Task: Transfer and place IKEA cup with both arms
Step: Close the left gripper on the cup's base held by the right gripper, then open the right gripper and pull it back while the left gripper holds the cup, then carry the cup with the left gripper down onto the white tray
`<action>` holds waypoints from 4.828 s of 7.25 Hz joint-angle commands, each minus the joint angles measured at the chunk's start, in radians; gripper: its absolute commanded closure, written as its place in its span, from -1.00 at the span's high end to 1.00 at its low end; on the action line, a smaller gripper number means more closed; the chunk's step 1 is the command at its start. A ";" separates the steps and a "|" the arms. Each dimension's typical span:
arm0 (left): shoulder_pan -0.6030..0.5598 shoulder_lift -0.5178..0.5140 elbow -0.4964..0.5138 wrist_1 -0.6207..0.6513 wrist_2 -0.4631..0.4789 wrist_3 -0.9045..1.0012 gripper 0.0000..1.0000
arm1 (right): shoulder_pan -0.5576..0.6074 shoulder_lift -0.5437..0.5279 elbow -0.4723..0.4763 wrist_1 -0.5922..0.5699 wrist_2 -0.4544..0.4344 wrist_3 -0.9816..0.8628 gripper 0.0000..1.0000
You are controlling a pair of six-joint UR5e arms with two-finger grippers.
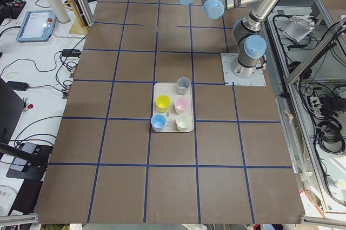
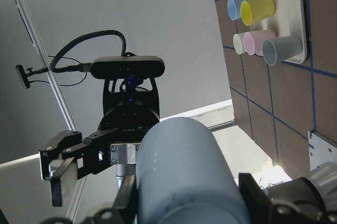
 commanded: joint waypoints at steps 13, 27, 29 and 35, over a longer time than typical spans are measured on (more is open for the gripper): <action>0.032 0.013 0.018 0.002 0.129 -0.093 -1.00 | -0.190 0.034 -0.082 -0.036 -0.247 0.038 1.00; 0.291 -0.370 0.170 0.437 1.744 0.538 -1.00 | 0.151 -0.023 -0.088 -1.121 -1.366 0.913 1.00; 0.294 -0.419 0.170 0.479 1.740 0.549 -1.00 | 0.106 -0.029 -0.096 -1.137 -1.355 0.966 1.00; 0.305 -0.501 0.140 0.479 1.737 0.546 -1.00 | 0.072 -0.058 -0.073 -1.130 -1.341 1.034 1.00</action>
